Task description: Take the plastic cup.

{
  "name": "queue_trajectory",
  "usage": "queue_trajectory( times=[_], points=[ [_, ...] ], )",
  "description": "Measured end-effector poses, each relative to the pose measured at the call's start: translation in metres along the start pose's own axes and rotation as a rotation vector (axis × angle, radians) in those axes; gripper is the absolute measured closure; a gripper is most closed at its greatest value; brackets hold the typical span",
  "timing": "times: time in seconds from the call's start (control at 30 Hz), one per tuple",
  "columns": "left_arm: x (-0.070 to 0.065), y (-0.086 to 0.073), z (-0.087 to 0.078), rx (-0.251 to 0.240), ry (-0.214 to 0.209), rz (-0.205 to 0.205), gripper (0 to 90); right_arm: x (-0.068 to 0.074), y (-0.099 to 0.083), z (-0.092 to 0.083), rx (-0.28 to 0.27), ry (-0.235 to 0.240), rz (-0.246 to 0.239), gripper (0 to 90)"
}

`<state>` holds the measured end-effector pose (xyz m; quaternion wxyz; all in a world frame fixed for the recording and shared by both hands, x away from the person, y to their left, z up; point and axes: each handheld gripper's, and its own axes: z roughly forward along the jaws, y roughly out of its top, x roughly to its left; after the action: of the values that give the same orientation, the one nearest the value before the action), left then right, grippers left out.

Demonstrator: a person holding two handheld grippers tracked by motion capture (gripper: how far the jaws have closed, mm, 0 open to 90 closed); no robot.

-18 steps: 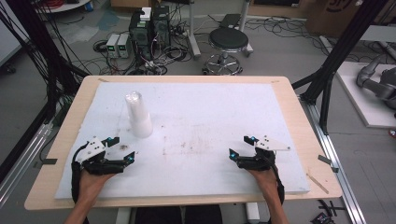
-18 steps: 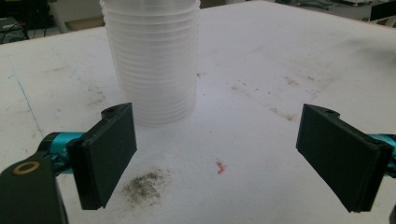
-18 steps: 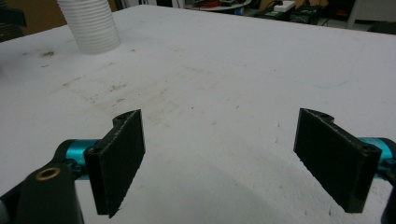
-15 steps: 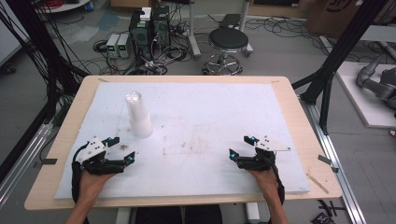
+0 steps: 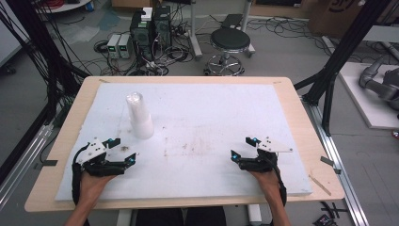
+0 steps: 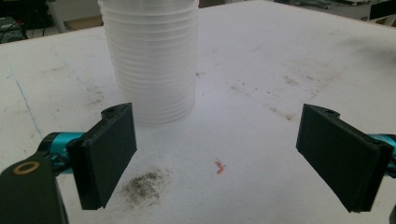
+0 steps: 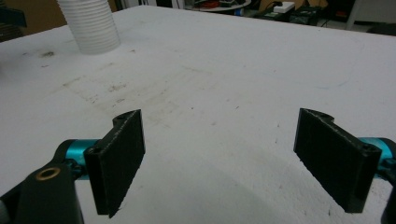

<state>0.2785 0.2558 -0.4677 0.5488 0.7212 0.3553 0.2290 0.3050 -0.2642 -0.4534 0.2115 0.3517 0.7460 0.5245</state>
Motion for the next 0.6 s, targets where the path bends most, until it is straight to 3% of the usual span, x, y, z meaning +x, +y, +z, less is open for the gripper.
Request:
queue_trajectory(
  times=[0.23,0.43,0.6],
  points=[
    [0.001,0.000,0.000,0.000,-0.007,-0.001,12.1,0.000,0.000,0.001,0.013,0.001,0.001,16.0],
    [0.004,0.001,-0.001,-0.011,-0.023,-0.036,12.1,0.000,0.001,0.001,0.013,0.000,0.000,16.0],
    [0.010,0.011,-0.007,-0.040,-0.036,-0.041,11.9,0.000,0.001,0.001,0.017,0.001,0.006,16.0]
  ],
)
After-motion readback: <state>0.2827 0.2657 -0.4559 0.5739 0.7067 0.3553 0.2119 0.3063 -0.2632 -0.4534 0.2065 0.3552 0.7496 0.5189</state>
